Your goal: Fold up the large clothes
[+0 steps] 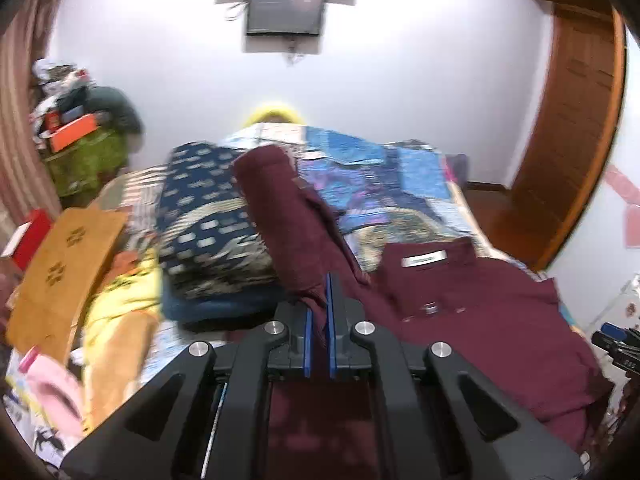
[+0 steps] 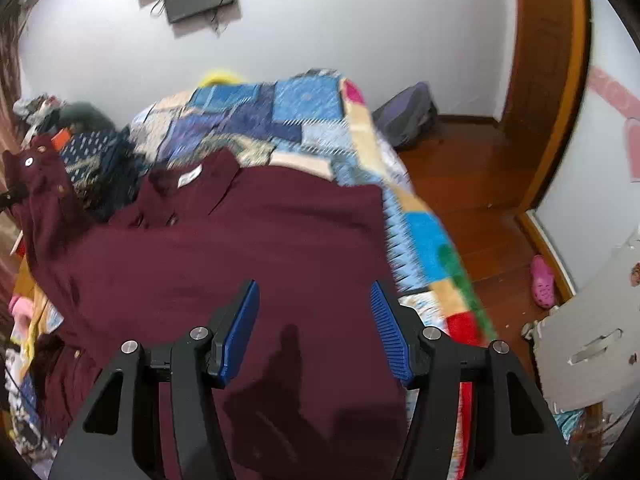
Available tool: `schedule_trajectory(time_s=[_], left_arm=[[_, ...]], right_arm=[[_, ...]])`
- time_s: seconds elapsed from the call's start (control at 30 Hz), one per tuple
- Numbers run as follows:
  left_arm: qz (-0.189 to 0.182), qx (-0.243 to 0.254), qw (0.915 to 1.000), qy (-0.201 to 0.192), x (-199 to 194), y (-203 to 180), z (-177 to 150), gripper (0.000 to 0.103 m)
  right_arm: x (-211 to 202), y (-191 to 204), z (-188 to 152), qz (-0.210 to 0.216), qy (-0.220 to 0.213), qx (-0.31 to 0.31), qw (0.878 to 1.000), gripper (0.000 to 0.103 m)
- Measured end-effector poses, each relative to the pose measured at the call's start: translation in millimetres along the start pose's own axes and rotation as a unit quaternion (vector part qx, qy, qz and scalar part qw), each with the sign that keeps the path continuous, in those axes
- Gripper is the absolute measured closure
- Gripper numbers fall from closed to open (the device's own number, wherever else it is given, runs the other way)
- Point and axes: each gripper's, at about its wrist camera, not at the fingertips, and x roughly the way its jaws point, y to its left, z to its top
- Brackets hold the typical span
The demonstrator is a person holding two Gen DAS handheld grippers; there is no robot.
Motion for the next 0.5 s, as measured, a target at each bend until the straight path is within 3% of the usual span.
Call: schedule_trajectory(time_s=[0.2,0.33,0.5], left_arm=[[0.011,-0.03,0.9972,0.068,19,32,-42,0.098],[0.018,-0.041,0.9902,0.132,42,42,-79,0.096],[0.004,-0.102,0.9771,0.187,59,60,-121,0.089]], right_arm=[[14,12,-13,0.008,0.029,-0.006,1.0,0.049],[19,14,-20,0.001,0.044,-0.014,0.999,0.049],[18,12,-23,-0.002,0.048,-0.018,0.999,0.047]])
